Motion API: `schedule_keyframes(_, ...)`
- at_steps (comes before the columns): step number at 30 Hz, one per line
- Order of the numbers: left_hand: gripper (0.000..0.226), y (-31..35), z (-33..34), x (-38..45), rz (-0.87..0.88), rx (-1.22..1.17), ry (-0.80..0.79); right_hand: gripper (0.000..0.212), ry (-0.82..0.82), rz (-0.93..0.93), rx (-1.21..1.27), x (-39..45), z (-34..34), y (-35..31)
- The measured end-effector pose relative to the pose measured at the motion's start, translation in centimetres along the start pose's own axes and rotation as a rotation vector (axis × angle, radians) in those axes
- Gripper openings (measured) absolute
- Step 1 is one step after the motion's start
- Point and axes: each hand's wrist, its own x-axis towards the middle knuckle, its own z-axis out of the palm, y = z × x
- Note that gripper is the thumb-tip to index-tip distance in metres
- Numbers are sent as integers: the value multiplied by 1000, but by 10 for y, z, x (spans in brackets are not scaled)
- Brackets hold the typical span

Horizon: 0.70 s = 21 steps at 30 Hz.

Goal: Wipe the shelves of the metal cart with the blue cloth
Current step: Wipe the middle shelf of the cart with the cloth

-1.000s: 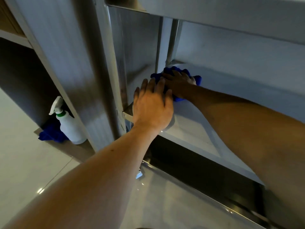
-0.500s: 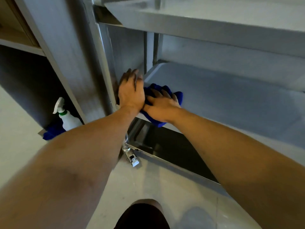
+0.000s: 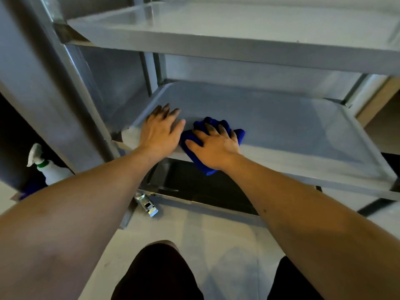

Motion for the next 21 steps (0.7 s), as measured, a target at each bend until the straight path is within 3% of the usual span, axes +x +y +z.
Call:
schedule_keyframes(11,58,131,51,8,241,76,-180,71,38,303,-10,-62,-23,121)
schedule_keyframes(21,63,226,93,11,356,63,-305,77,98,647,-17,-135,-43,240)
